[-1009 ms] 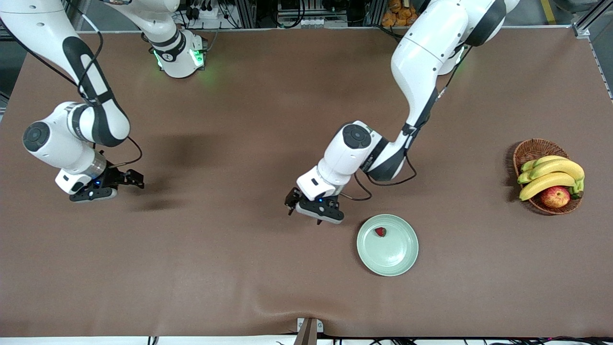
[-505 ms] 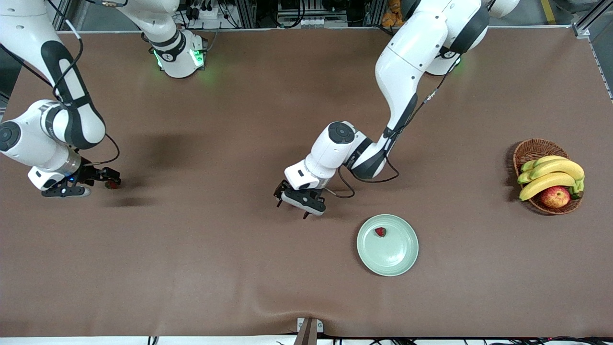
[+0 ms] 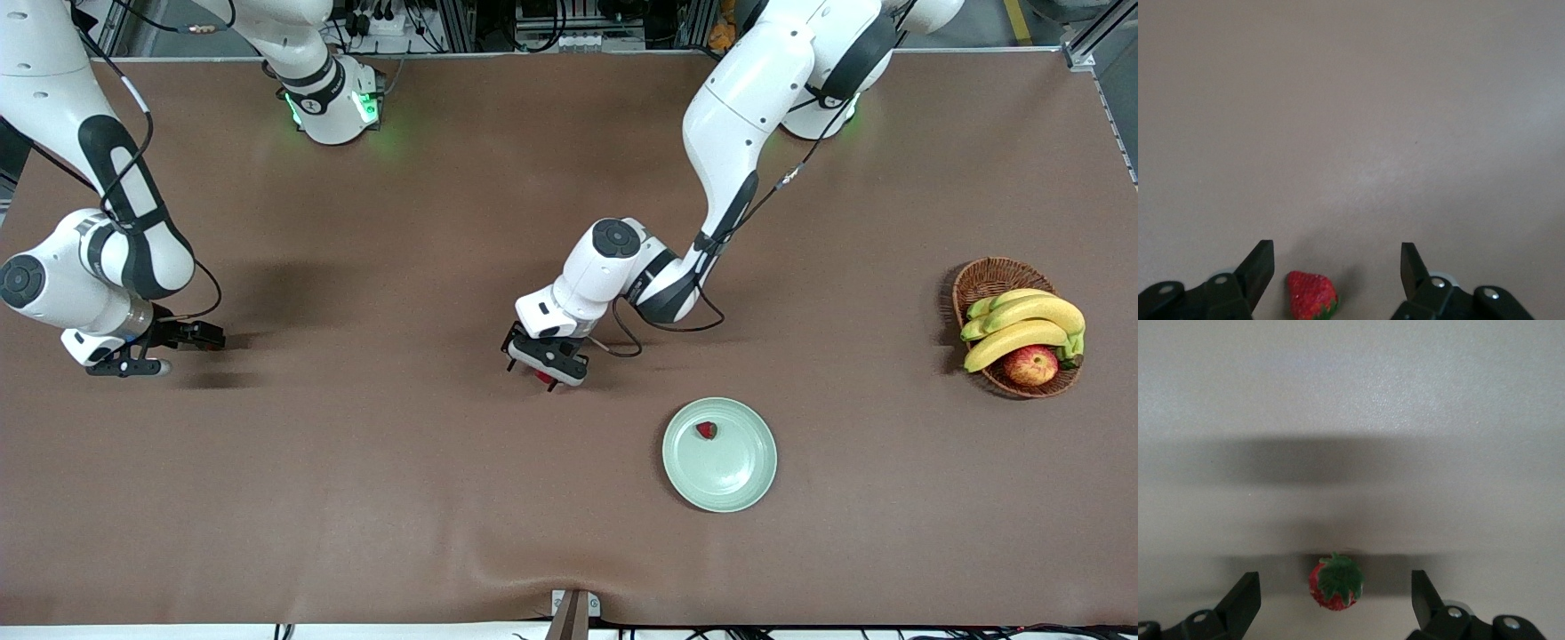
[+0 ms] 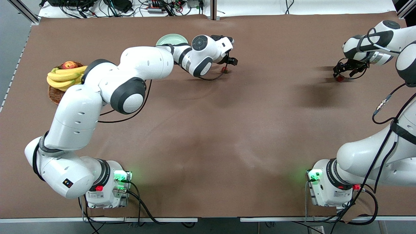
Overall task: Collect all strawberries into plate
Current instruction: 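Grasp the second strawberry with the left gripper while the right gripper grasps the last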
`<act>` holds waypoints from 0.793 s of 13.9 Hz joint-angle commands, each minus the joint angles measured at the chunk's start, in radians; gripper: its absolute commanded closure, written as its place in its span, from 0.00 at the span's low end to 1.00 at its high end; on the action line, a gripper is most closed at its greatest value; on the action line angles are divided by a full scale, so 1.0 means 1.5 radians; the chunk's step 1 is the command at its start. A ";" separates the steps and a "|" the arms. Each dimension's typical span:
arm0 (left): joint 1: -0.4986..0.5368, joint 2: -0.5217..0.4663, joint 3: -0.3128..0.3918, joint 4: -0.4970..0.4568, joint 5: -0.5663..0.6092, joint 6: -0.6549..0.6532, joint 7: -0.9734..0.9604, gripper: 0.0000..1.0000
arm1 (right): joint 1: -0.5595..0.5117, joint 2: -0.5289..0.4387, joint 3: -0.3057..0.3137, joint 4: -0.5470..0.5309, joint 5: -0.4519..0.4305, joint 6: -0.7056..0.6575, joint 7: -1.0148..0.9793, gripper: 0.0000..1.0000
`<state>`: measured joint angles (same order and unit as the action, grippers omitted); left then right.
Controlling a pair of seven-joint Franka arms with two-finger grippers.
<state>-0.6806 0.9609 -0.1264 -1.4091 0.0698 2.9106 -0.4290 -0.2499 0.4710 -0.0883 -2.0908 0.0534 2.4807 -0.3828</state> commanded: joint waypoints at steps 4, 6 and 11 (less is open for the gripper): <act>-0.003 0.018 0.013 0.003 0.034 0.010 -0.005 0.23 | -0.008 0.001 0.007 0.006 -0.011 -0.028 0.017 0.00; -0.004 0.018 0.013 0.003 0.034 0.010 -0.006 0.27 | -0.010 0.007 0.007 0.007 -0.011 -0.027 0.016 0.00; -0.010 0.018 0.013 -0.009 0.034 0.008 -0.008 0.36 | -0.010 0.019 0.007 0.010 -0.012 -0.022 0.015 0.00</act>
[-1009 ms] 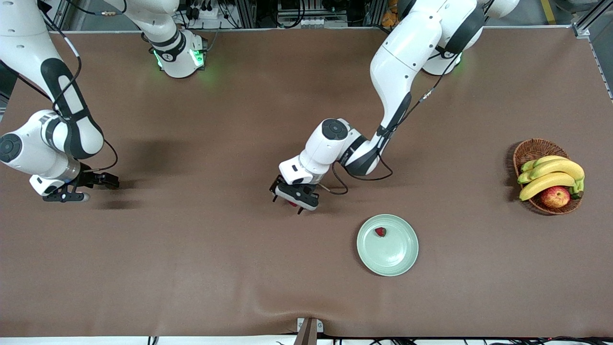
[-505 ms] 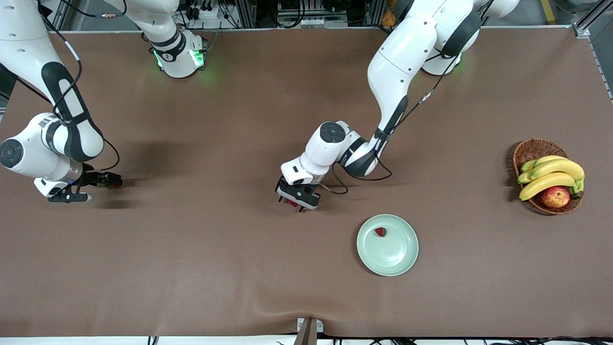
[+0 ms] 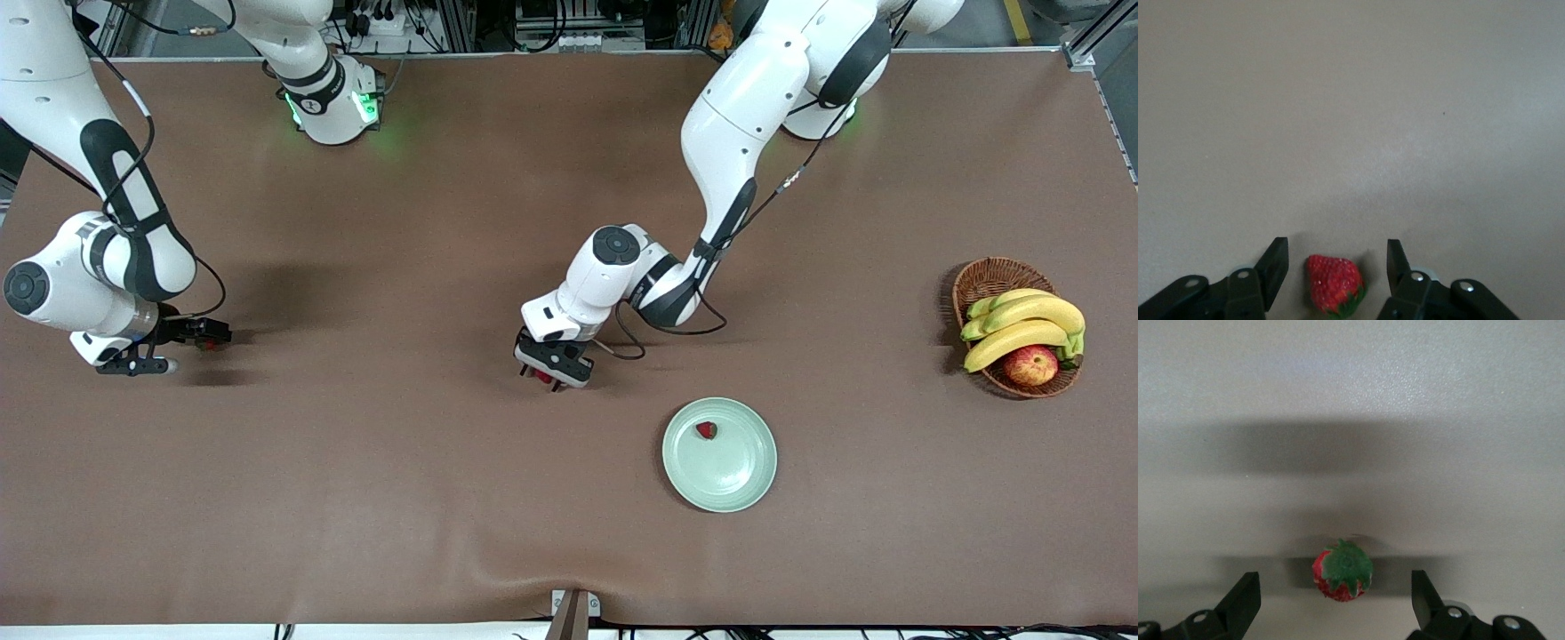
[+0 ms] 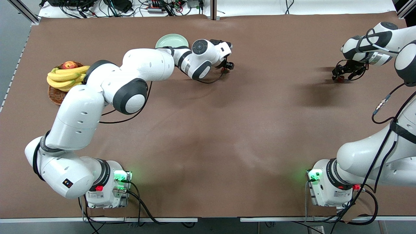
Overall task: Collect all strawberries into plate
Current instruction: 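Grasp the second strawberry with the left gripper while the right gripper grasps the last, then release the strawberry into the plate with the left gripper while the right gripper carries another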
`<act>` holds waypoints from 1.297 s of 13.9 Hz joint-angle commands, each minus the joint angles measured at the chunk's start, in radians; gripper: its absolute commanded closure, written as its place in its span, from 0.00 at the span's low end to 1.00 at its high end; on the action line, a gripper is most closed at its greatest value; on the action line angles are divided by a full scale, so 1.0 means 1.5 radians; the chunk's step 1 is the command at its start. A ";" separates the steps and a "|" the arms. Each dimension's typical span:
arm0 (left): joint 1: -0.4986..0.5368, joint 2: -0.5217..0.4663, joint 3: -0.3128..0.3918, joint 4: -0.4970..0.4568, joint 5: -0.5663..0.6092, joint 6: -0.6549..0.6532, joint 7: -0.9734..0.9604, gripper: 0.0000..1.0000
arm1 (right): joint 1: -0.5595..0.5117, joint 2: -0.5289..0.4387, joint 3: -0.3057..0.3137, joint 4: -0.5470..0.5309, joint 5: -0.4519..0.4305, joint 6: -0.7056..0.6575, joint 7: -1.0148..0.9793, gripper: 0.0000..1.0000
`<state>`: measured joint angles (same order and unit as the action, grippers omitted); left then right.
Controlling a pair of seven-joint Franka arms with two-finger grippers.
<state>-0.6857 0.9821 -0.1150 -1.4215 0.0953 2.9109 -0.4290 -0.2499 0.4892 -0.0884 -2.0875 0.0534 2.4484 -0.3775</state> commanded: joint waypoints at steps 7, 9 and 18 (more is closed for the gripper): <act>-0.011 0.000 0.005 -0.022 0.017 0.007 -0.010 0.81 | -0.011 0.007 0.007 0.011 -0.059 -0.005 -0.005 1.00; -0.011 -0.002 0.005 -0.023 0.017 0.006 -0.010 0.95 | -0.009 0.006 0.007 0.020 -0.059 -0.005 -0.007 1.00; 0.007 -0.058 0.014 0.002 0.019 -0.118 0.007 1.00 | 0.058 -0.013 0.026 0.114 -0.047 -0.099 -0.133 1.00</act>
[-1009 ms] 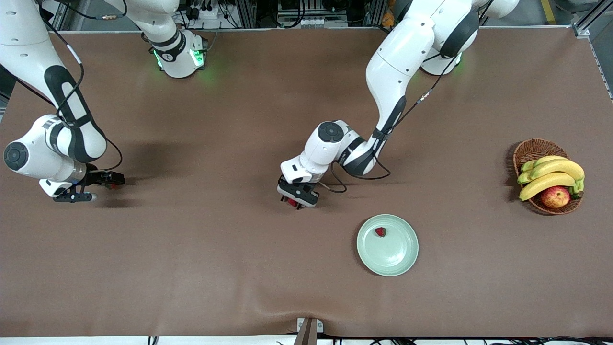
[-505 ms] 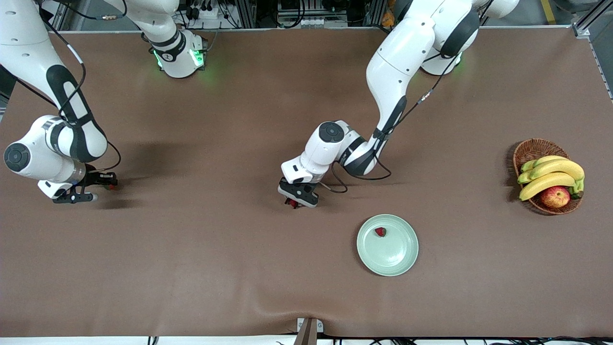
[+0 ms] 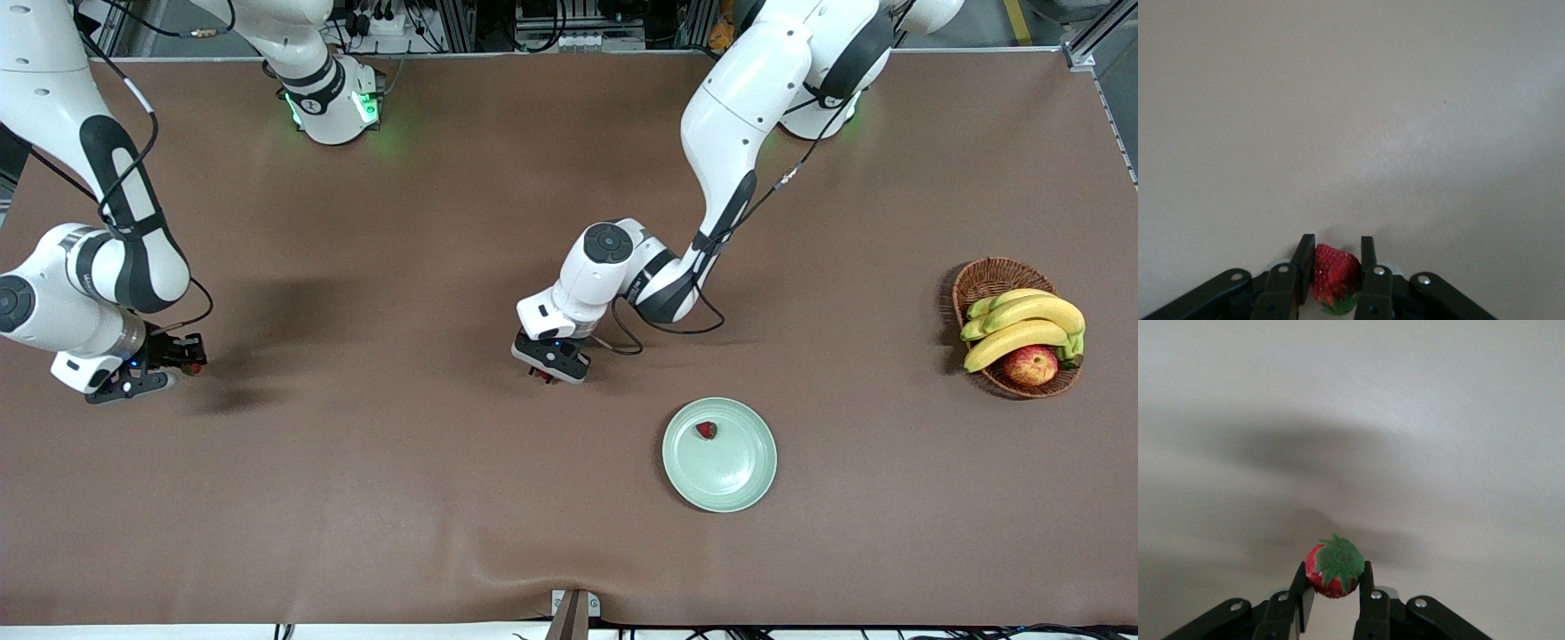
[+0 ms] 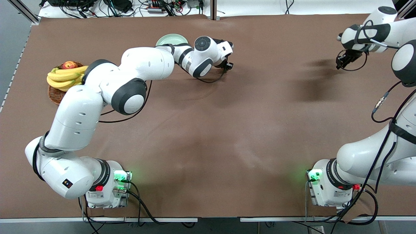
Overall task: Collect all strawberries into plate
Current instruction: 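Release the strawberry into the plate with the left gripper while the right gripper carries another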
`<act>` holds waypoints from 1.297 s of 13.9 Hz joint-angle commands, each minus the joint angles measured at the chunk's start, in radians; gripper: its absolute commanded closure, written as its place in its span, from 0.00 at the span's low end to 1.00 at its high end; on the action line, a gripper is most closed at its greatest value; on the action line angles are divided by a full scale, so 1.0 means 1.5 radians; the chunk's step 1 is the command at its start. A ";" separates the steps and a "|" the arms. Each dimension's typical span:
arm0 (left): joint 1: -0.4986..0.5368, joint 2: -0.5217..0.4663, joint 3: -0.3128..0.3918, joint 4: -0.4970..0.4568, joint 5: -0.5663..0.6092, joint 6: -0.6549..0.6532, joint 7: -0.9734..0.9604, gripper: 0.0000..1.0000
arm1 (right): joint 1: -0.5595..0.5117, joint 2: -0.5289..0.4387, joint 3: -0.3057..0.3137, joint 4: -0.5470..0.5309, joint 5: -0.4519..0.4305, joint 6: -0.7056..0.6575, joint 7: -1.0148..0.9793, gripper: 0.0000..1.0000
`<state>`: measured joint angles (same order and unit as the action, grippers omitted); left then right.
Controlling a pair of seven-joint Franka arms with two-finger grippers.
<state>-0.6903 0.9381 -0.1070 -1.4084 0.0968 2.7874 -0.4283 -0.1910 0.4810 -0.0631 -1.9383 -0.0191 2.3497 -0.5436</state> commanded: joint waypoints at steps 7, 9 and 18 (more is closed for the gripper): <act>0.128 -0.064 -0.011 0.011 0.009 -0.150 0.136 1.00 | 0.024 -0.010 0.194 0.022 0.084 -0.066 -0.012 1.00; 0.172 -0.082 -0.023 0.011 0.005 -0.172 0.177 1.00 | 0.050 -0.006 0.229 0.022 0.109 -0.066 0.026 1.00; 0.318 -0.077 -0.064 0.011 0.006 -0.198 0.365 1.00 | 0.315 0.121 0.229 0.171 0.218 0.034 0.157 1.00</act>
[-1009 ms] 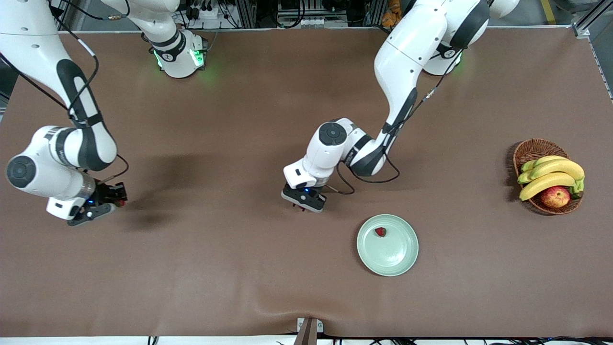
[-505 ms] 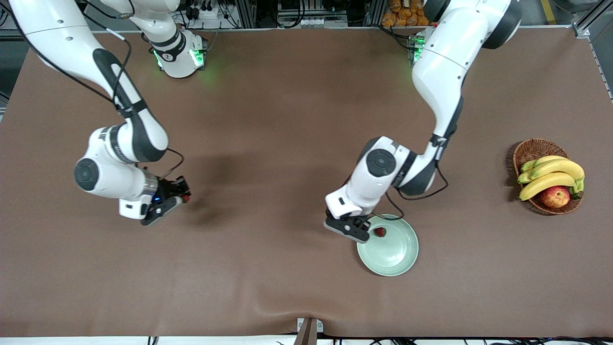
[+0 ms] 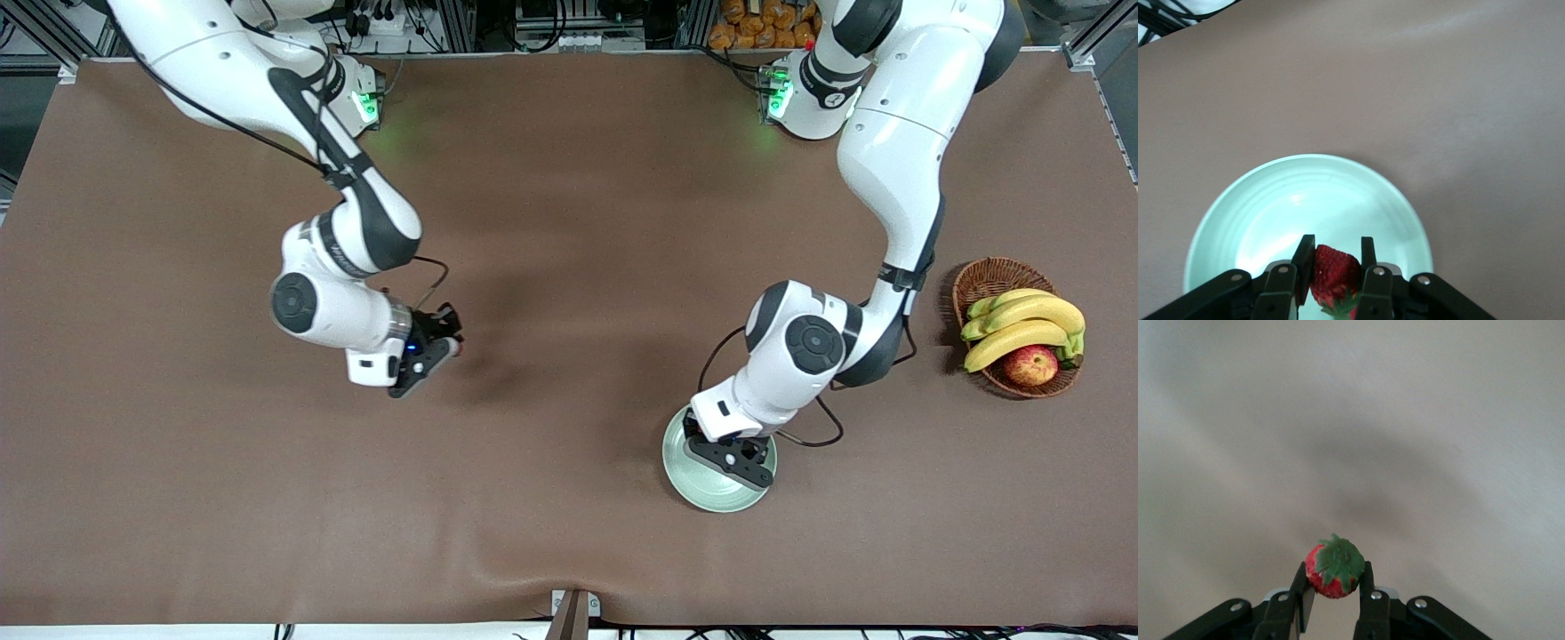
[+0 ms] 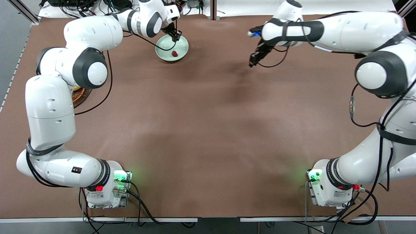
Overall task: Collect all strawberries into plate
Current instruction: 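Release the strawberry into the plate with the left gripper while the right gripper carries another, then set the last strawberry on the table with the right gripper while the left gripper approaches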
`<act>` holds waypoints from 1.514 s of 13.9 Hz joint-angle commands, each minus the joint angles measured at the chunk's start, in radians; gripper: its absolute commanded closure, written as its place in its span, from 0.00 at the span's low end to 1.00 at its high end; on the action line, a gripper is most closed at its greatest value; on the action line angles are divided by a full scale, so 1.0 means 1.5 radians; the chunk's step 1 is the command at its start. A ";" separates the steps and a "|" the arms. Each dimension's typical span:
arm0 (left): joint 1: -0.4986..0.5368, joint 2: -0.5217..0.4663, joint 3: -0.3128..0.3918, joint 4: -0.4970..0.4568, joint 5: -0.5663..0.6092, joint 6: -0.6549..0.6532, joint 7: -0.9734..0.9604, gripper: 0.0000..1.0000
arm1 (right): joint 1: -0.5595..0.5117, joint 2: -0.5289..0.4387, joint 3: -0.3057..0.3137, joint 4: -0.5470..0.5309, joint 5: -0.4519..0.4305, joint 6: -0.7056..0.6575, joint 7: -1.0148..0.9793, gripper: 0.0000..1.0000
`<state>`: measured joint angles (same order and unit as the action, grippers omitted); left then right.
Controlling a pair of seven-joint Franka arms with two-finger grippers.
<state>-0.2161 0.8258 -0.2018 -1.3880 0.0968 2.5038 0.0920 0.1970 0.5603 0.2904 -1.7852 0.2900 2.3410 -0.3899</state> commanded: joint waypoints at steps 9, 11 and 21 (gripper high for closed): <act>0.034 0.005 -0.001 -0.005 0.004 -0.006 0.039 0.00 | 0.161 0.145 -0.025 0.132 0.000 0.142 0.157 0.00; 0.036 0.003 -0.002 -0.005 0.004 -0.007 0.038 0.00 | 0.156 0.137 -0.030 0.127 -0.001 0.136 0.156 0.00; -0.045 -0.002 -0.007 0.001 0.003 -0.006 -0.181 0.00 | 0.131 -0.088 -0.225 0.058 -0.006 -0.132 0.155 0.00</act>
<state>-0.2391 0.8393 -0.2215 -1.3860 0.0965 2.5026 -0.0901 0.3933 0.5283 0.0080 -1.6325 0.2892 2.2300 -0.1618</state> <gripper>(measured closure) 0.000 0.000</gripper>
